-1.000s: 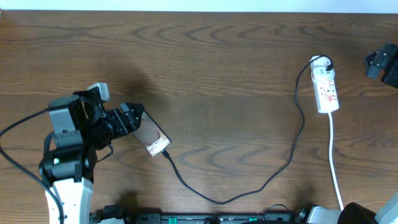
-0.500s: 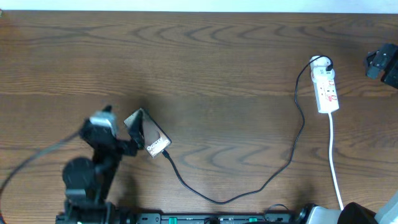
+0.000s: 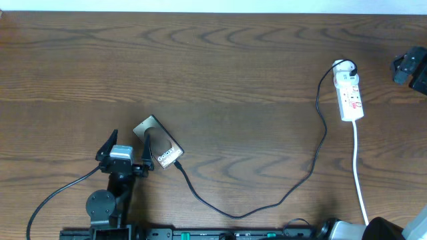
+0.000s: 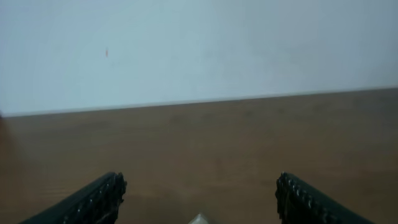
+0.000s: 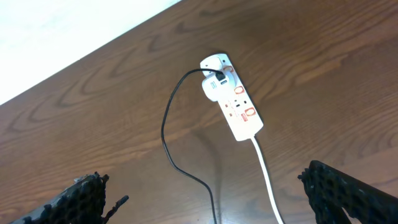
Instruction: Plug charger to phone and switch on socket
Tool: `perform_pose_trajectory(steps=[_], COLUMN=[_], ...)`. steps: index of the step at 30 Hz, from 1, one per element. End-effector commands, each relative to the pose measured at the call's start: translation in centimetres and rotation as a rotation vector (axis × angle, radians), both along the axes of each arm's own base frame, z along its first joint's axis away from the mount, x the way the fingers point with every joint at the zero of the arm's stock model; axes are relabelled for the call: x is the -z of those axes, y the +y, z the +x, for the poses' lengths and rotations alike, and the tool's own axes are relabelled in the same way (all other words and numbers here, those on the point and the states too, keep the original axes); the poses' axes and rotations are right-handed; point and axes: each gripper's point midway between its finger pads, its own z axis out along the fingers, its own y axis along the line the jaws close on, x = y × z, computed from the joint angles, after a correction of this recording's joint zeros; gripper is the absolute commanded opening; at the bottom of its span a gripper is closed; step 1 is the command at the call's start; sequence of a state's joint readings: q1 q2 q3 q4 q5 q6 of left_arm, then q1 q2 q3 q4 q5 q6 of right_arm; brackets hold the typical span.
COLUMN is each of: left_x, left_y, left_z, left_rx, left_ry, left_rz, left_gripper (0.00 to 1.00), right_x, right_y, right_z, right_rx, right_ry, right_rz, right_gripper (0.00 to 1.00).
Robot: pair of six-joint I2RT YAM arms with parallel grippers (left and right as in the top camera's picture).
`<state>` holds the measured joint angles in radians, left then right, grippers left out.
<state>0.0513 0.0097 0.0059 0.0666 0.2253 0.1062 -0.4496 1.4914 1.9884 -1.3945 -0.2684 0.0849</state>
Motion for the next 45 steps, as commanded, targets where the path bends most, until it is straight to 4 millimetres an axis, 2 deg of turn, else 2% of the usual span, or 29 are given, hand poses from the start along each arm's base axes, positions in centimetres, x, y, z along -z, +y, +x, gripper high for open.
perform_pose_trajectory(steps=[1, 2, 6, 43, 45], left_x=[1.8, 3.1, 3.0, 3.1, 3.1], left_y=[0.9, 1.2, 1.8, 1.6, 1.6], left_z=[-0.1, -0.2, -0.2, -0.2, -0.2], left_rx=[-0.049, -0.067, -0.099, -0.090, -0.090], left_ry=[0.068, 0.123, 0.121, 0.122, 0.122], left_rz=[0.011, 0.010, 0.014, 0.013, 0.013], left_gripper=[0.80, 0.80, 0.80, 0.80, 0.80], right_x=[-0.4, -0.4, -0.4, -0.4, -0.4], right_y=[0.2, 0.2, 0.2, 0.2, -0.5], right_z=[-0.1, -0.1, -0.1, -0.1, -0.1], right_rx=[0.003, 0.003, 0.003, 0.002, 0.009], right_ry=[-0.008, -0.008, -0.008, -0.008, -0.004], right_rz=[-0.003, -0.003, -0.002, -0.004, -0.049], right_gripper=[0.99, 0.99, 0.99, 0.99, 0.99])
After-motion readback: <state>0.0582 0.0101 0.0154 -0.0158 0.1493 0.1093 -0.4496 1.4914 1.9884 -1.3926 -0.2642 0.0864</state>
